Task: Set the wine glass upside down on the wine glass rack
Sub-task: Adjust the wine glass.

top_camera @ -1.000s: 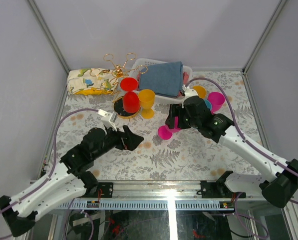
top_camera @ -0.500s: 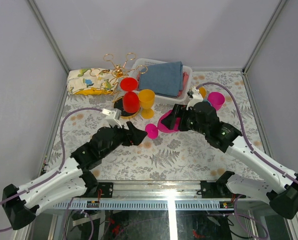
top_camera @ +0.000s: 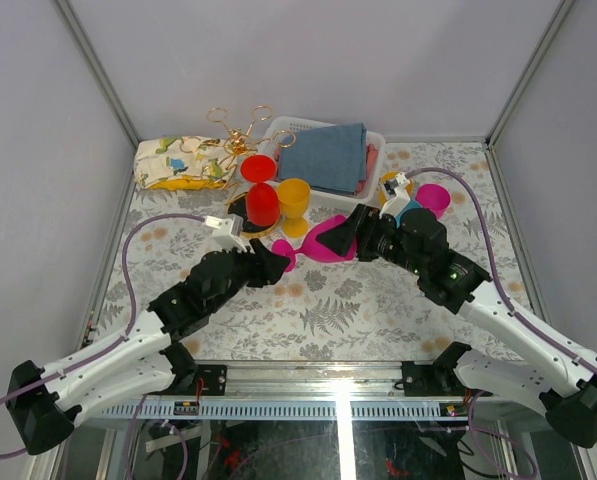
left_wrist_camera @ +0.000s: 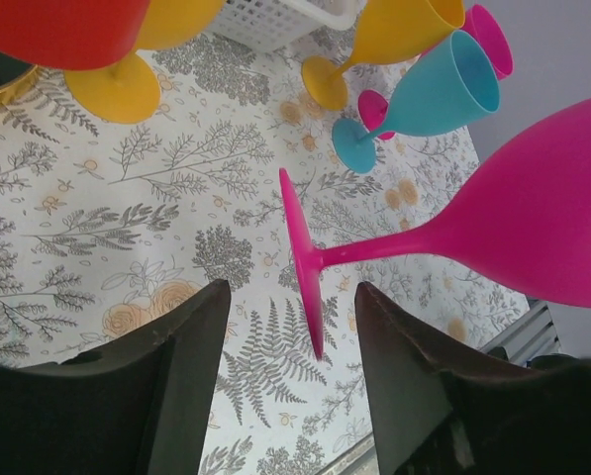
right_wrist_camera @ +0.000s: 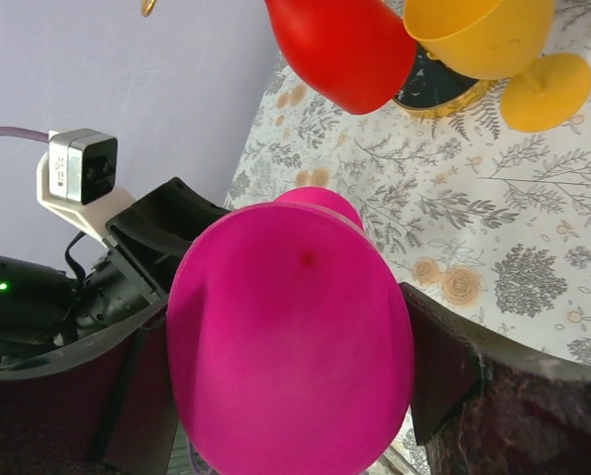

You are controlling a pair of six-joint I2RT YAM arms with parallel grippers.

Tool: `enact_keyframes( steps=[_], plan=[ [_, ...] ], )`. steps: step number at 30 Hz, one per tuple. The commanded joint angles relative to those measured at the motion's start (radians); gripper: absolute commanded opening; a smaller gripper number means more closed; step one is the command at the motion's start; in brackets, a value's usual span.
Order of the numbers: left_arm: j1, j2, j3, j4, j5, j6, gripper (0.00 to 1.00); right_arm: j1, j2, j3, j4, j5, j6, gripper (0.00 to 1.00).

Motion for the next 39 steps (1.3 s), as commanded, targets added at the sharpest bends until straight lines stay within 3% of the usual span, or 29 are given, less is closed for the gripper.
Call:
enact_keyframes(
  steps=[1,7,13,18,23,29,39],
  plan=[
    [-0.004,0.010,0.035,0.107,-0.045,0.004,0.48,0.008,-0.030,-0.014,0.114,-0.036,0.043,0.72],
    [-0.004,0.032,0.053,0.114,-0.043,0.013,0.25,0.008,-0.046,-0.034,0.121,-0.037,0.044,0.74],
    [-0.004,0.021,0.065,0.085,-0.071,0.035,0.00,0.008,-0.045,-0.044,0.130,-0.043,0.021,0.85],
    [-0.004,0.023,0.082,0.068,-0.076,0.066,0.00,0.008,-0.043,-0.045,0.137,-0.054,-0.001,1.00],
    [-0.004,0.022,0.113,0.014,-0.103,0.124,0.00,0.008,-0.096,-0.068,0.121,-0.018,-0.054,0.99],
    [-0.004,0.004,0.171,-0.088,-0.139,0.208,0.00,0.008,-0.158,-0.034,-0.021,0.104,-0.155,1.00],
    [-0.003,0.028,0.317,-0.273,-0.039,0.379,0.00,0.008,-0.205,0.051,-0.189,0.292,-0.338,0.99]
  ],
)
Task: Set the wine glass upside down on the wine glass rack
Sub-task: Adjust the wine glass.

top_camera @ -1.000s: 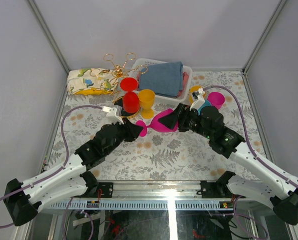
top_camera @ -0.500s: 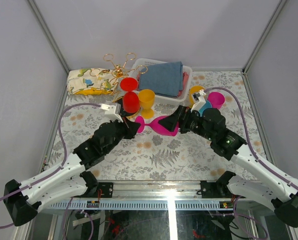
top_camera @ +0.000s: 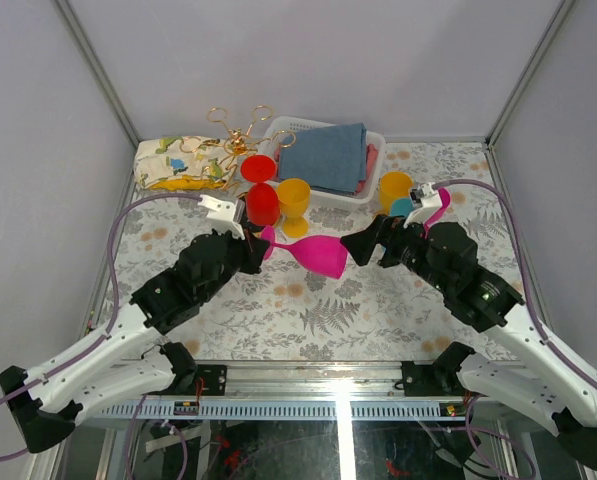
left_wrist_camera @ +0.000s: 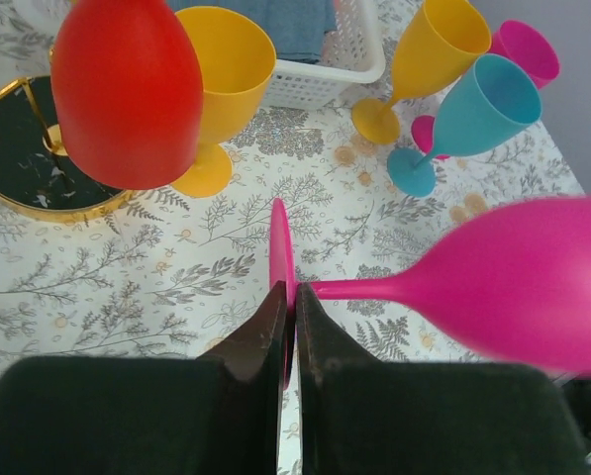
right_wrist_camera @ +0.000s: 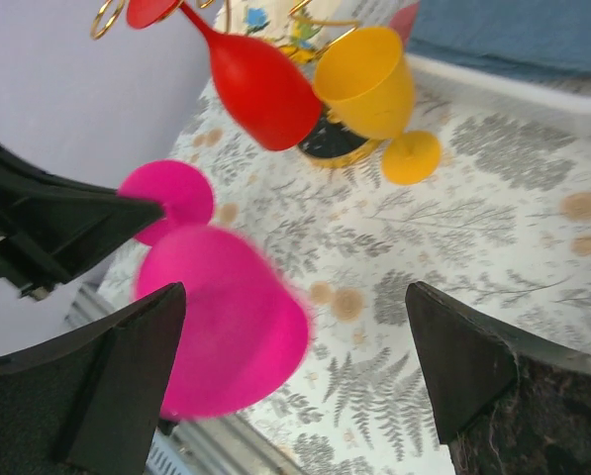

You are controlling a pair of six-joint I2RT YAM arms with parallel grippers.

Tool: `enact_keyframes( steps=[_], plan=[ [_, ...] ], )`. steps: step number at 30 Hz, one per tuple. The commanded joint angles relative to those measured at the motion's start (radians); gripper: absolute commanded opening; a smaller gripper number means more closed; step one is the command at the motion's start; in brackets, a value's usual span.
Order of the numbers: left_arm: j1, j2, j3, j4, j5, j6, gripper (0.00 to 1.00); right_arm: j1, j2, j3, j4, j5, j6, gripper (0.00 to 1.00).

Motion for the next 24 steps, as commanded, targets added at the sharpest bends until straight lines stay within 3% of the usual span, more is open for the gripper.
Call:
enact_keyframes(
  steps=[1,10,17,24],
  plan=[
    [-0.003,0.022,0.107,-0.092,0.068,0.128,0.00,0.004,-0.025,0.067,-0.053,0.146,-0.145,0.99],
    [-0.004,0.057,0.182,-0.190,0.060,0.293,0.00,0.004,-0.003,0.089,-0.075,0.174,-0.327,0.98],
    [-0.004,0.089,0.182,-0.203,0.056,0.377,0.00,0.003,0.059,0.158,-0.137,0.064,-0.407,0.97],
    [-0.003,0.185,0.223,-0.261,0.205,0.421,0.00,0.004,0.169,0.178,-0.148,-0.044,-0.449,0.96]
  ],
)
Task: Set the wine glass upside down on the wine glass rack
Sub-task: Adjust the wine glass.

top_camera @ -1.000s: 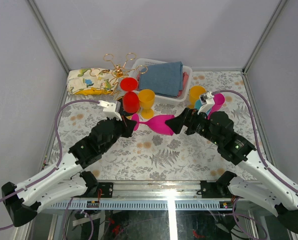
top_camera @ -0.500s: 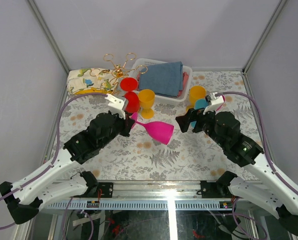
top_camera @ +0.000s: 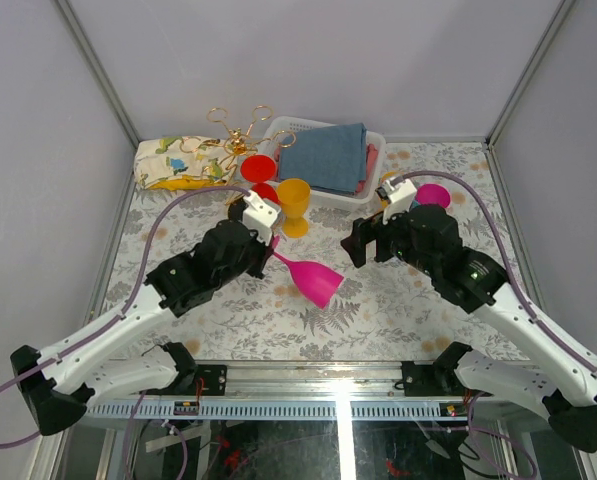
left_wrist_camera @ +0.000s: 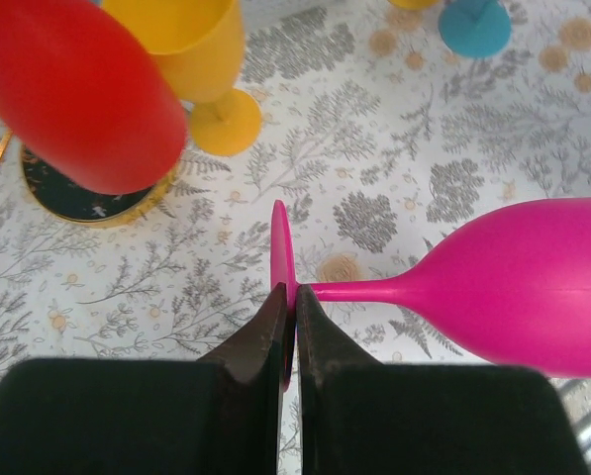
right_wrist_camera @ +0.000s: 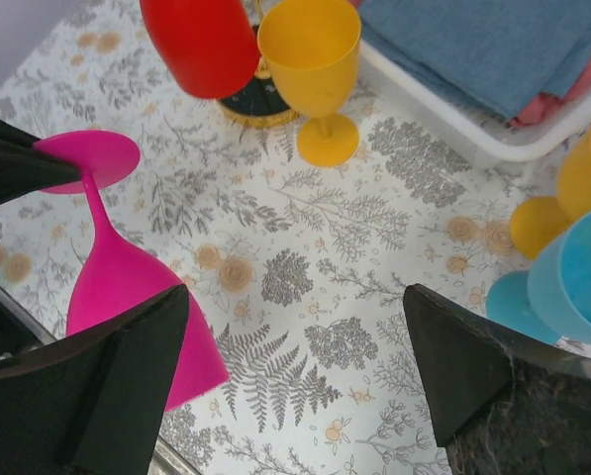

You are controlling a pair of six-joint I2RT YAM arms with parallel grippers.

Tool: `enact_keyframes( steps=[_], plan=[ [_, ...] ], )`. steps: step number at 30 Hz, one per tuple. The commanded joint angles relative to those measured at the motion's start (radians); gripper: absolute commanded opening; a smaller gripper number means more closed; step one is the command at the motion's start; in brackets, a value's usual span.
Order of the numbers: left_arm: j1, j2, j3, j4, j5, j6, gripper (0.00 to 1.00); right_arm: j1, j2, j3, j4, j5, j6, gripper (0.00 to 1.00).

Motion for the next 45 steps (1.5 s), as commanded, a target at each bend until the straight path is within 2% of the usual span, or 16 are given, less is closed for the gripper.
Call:
enact_keyframes(
  steps=[1,7,15,24,29,33,36,40,42,45],
  plan=[
    [-0.003,0.048,0.059,-0.030,0.129,0.058,0.00,0.004,0.056,0.021,0.025,-0.086,-0.054,0.96],
    [-0.004,0.123,0.086,-0.026,0.181,0.037,0.00,0.004,0.085,-0.004,0.066,-0.097,-0.050,0.96],
    [-0.002,0.170,0.096,-0.009,0.107,-0.038,0.00,0.004,0.081,-0.023,0.066,-0.093,-0.051,0.93],
    [-0.002,0.237,0.124,-0.014,0.098,-0.115,0.00,0.004,0.072,-0.049,0.079,-0.073,-0.052,0.93],
    [-0.002,0.148,0.014,0.123,0.057,-0.045,0.00,0.004,0.051,-0.084,0.131,0.019,-0.050,0.97],
    [-0.003,0.007,-0.118,0.287,0.129,-0.046,0.00,0.004,0.020,-0.162,0.217,0.149,-0.053,0.97],
    [-0.003,-0.010,-0.109,0.263,0.182,-0.060,0.00,0.004,-0.009,-0.218,0.295,0.166,-0.093,0.96],
    [-0.003,0.019,-0.049,0.172,0.278,-0.017,0.00,0.004,-0.036,-0.236,0.331,0.090,-0.130,0.97],
    [-0.002,0.026,-0.037,0.140,0.367,0.045,0.00,0.004,-0.047,-0.233,0.335,-0.039,-0.196,0.96],
    [-0.003,0.011,-0.026,0.113,0.408,0.107,0.00,0.004,-0.054,-0.244,0.381,-0.179,-0.239,0.93]
  ],
)
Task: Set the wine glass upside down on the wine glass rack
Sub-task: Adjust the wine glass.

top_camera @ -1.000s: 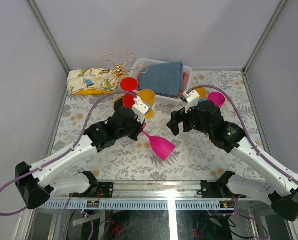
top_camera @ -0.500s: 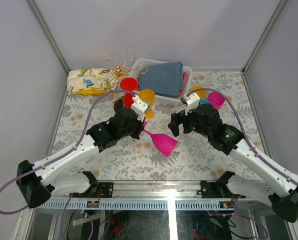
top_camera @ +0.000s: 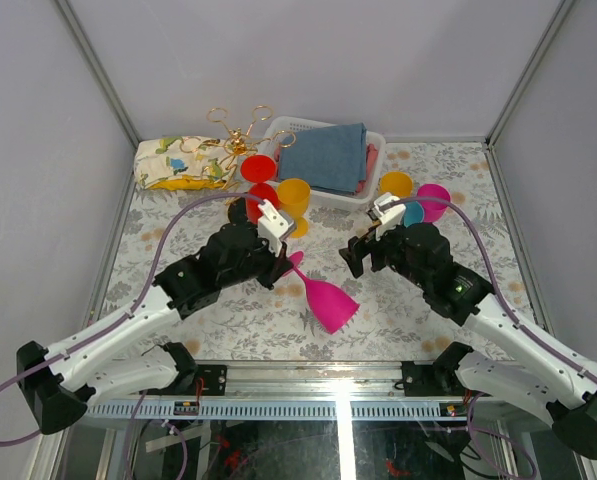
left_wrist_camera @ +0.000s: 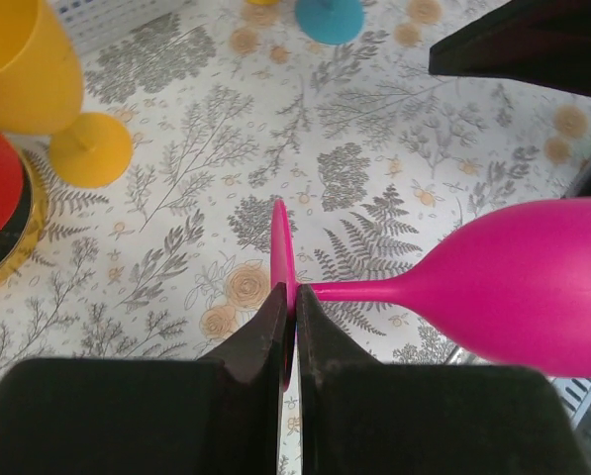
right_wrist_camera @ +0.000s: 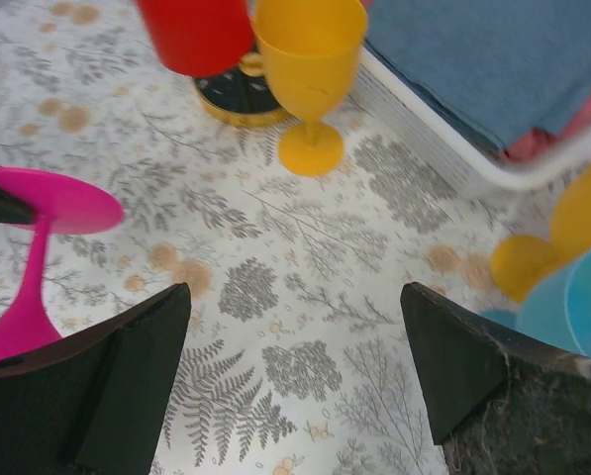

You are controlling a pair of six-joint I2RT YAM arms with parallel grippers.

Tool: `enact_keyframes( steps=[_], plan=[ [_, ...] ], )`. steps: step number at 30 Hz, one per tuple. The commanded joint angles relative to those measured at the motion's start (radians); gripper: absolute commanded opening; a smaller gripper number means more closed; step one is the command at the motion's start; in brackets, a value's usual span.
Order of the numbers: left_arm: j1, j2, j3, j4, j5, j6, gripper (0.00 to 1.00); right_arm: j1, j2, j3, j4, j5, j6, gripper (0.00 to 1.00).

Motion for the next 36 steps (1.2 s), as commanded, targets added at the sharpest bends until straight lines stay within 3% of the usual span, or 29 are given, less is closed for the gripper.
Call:
enact_keyframes(
  steps=[1,7,14,23,31,36],
  plan=[
    [-0.004,-0.028,0.048,-0.023,0.139,0.134,0.00,0.004,-0.029,0.008,0.141,-0.237,-0.112,0.92],
    [-0.003,-0.105,0.064,-0.049,0.173,0.270,0.00,0.004,-0.001,0.041,0.169,-0.540,-0.200,0.85],
    [-0.002,-0.173,0.099,-0.092,0.371,0.409,0.00,0.008,-0.021,0.040,0.245,-0.776,-0.237,0.82],
    [-0.002,-0.150,0.168,-0.169,0.515,0.481,0.00,0.035,0.017,0.044,0.346,-0.830,-0.239,0.65],
    [-0.002,-0.115,0.201,-0.187,0.544,0.491,0.00,0.102,0.088,0.079,0.358,-0.830,-0.239,0.62],
    [-0.002,-0.107,0.206,-0.187,0.556,0.494,0.00,0.124,0.118,0.090,0.358,-0.831,-0.241,0.45]
  ],
)
